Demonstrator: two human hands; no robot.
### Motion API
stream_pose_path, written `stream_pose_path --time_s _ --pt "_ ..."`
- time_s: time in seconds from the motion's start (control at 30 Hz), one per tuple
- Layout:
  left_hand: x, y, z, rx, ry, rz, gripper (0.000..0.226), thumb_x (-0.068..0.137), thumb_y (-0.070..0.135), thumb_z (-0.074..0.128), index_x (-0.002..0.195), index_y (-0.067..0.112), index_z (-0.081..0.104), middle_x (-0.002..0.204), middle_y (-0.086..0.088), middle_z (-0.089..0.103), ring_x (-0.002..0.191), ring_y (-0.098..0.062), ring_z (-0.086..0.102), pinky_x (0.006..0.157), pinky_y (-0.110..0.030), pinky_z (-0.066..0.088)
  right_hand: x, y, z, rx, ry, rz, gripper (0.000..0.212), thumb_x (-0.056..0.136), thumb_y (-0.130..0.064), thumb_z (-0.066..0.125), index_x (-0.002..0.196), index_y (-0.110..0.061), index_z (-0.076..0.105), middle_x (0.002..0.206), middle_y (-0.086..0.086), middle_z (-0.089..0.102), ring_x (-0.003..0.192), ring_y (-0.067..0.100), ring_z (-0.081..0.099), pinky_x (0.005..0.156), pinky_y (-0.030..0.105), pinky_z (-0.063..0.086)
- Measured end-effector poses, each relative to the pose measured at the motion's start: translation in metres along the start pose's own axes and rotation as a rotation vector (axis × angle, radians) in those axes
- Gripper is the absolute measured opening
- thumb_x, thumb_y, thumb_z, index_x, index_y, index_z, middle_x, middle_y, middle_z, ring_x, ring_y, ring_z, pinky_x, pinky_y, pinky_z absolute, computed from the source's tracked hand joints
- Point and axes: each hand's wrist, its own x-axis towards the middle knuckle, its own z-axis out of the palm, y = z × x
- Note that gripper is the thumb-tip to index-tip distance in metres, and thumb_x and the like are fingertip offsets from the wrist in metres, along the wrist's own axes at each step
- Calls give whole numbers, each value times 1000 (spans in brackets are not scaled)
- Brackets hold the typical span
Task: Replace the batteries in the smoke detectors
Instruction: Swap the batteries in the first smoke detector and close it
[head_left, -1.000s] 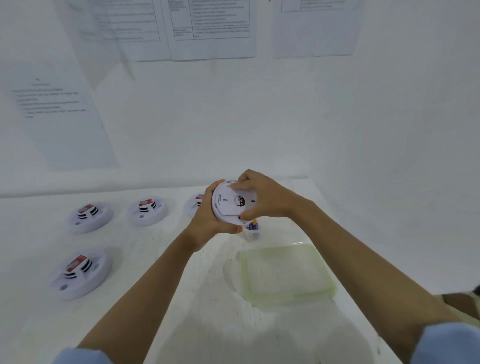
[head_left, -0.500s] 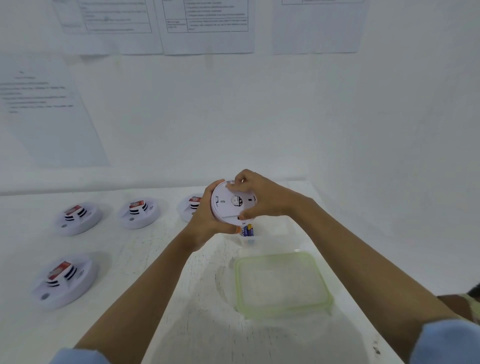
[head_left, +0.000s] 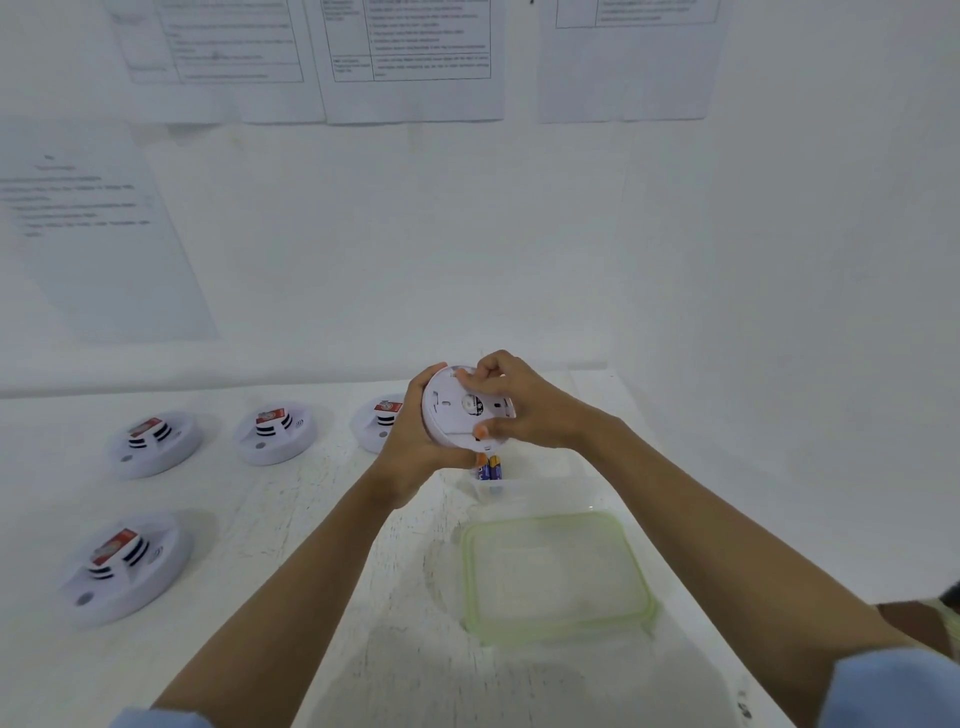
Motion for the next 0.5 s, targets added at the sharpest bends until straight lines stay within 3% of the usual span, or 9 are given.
stream_pose_path --time_s 0.13,0.23,0.37,0.43,0.5 --pt "-2 0 1 20 24 16 104 43 -4 78 136 13 34 125 -1 52 104 -10 57 67 -22 54 0 1 6 53 12 9 59 84 -14 66 138 -11 42 125 9 34 121 21 31 103 24 31" --pt "-3 5 0 40 36 16 102 47 -10 79 136 13 34 126 -2 52 102 -4 59 68 -20 54 0 -1 4 73 11 1 61 83 -15 67 138 -10 41 118 1 32 118 16 32 102 23 32" --pt "-4 14 3 124 73 71 96 54 -19 78 135 9 35 131 -9 49 100 -2 55 67 -10 50 -2 -9 -2 92 12 35 63 85 -23 65 141 -15 37 117 0 35 116 15 36 96 19 31" --pt "-3 20 4 215 70 111 99 49 -5 86 133 14 37 127 -6 50 101 -1 54 70 -4 46 -7 -17 -3 153 60 64 59 87 -28 62 139 -17 40 121 8 43 117 20 42 95 22 36" --pt "-4 21 4 307 53 175 91 42 24 84 122 32 40 118 5 53 102 5 54 77 -1 43 -11 -26 -1 247 113 52 51 88 -26 61 134 -9 47 122 18 51 106 24 50 85 19 46"
